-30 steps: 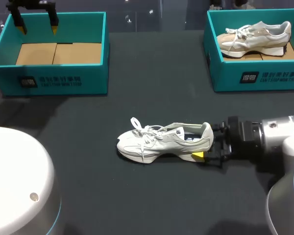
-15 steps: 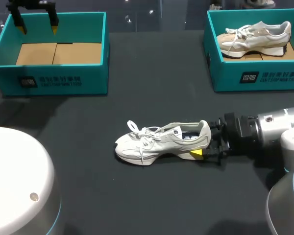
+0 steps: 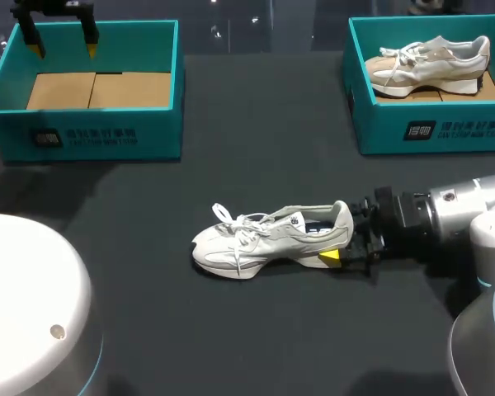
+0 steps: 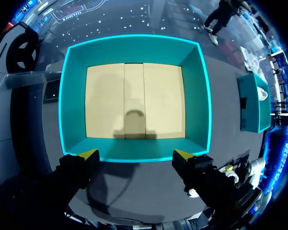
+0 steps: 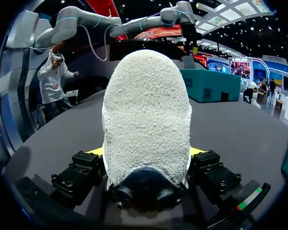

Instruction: Take the shoe out of the shoebox, open the shoe tongue, remove and reinsert the insole, then place the shoe into the shoebox

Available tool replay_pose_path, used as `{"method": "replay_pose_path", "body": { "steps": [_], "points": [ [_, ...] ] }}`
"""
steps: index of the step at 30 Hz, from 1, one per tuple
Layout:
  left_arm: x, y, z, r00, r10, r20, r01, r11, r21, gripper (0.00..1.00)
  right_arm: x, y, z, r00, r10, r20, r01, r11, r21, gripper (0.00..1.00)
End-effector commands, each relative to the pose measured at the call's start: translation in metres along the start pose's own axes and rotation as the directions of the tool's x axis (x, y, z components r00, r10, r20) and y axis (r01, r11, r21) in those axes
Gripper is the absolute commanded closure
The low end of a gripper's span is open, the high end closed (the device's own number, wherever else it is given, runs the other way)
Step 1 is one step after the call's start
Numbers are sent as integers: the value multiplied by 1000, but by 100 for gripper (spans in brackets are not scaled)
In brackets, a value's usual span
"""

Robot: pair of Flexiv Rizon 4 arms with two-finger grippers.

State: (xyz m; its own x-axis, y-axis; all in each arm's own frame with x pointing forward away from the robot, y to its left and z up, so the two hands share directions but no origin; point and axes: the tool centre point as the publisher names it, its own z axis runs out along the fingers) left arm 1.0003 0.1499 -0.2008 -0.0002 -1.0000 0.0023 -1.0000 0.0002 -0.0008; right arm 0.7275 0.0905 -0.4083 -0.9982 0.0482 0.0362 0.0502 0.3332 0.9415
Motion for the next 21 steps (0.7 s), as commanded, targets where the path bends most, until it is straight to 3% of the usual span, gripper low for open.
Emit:
{"method": "replay_pose_path", "body": {
  "steps": [1, 17, 18, 21],
  "points": [
    [0, 0, 0, 1000, 0, 1, 0, 1000, 0, 0, 0, 1, 3, 1000, 1, 0, -1, 1000, 4, 100],
    [0, 0, 0, 1000, 0, 1, 0, 1000, 0, 0, 0, 1, 3, 1000, 1, 0, -1, 1000, 4, 100],
    [-4, -7, 1, 999, -27, -16, 27, 999, -32, 0, 0, 1, 3, 1000, 1, 0, -1, 1000, 4, 100],
    [1, -1, 4, 999, -18, -30, 16, 998, -54, 0, 0, 1, 3, 1000, 1, 0, -1, 1000, 4, 100]
  ]
}}
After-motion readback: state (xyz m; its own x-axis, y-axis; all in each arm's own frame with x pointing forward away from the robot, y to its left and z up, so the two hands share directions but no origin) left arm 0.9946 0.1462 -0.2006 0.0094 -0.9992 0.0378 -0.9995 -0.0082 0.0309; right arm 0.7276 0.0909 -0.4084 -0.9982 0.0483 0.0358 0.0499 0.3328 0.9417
